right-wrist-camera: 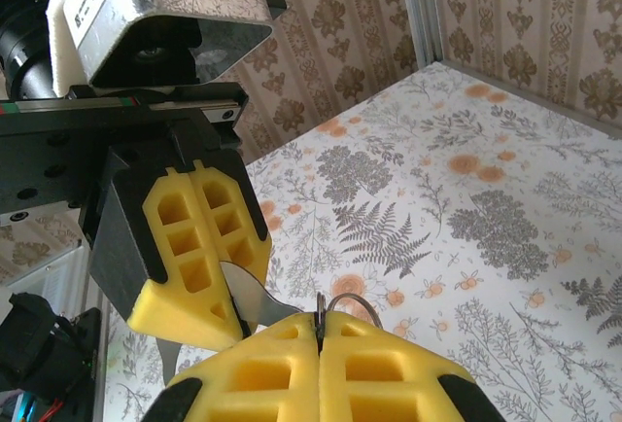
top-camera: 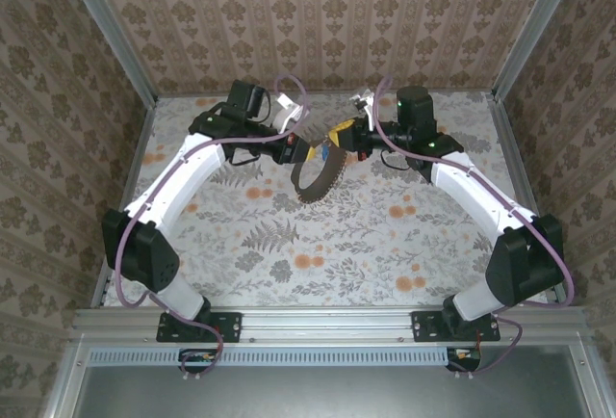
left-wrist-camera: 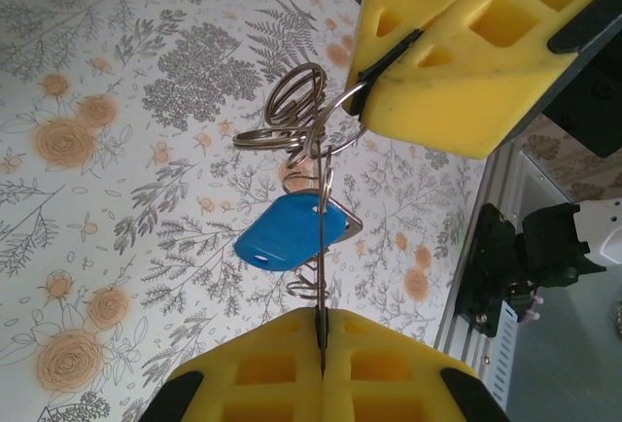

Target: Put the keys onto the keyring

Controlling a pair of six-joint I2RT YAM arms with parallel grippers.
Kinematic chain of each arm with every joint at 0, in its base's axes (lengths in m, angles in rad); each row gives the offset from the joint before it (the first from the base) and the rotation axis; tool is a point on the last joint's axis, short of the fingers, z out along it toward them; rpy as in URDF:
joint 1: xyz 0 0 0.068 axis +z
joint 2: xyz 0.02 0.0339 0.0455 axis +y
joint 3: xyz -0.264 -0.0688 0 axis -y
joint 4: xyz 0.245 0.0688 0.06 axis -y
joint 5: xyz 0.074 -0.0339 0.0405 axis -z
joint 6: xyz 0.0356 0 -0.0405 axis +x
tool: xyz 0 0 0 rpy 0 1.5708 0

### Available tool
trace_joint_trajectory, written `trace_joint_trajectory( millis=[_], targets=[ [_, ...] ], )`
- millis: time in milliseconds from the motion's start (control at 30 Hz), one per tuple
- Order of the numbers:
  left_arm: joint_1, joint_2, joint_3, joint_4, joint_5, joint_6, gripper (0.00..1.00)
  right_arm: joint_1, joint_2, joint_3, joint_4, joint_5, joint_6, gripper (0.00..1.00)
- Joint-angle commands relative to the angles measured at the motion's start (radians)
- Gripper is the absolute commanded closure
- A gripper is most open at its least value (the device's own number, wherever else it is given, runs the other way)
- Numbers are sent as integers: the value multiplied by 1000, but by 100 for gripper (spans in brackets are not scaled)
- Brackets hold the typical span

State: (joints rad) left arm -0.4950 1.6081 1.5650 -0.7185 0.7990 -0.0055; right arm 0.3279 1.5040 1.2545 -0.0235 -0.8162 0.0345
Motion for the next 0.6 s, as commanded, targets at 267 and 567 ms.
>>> trace_joint_trajectory(
  millis=[267,567],
  targets=[
    [19,-59,-29,89,4,-29,75,-11,5,42,-30,-47,5,100],
    [78,-115,-75,137,29,2,64,-23,43,141,-198,-129,-75,100]
  ],
)
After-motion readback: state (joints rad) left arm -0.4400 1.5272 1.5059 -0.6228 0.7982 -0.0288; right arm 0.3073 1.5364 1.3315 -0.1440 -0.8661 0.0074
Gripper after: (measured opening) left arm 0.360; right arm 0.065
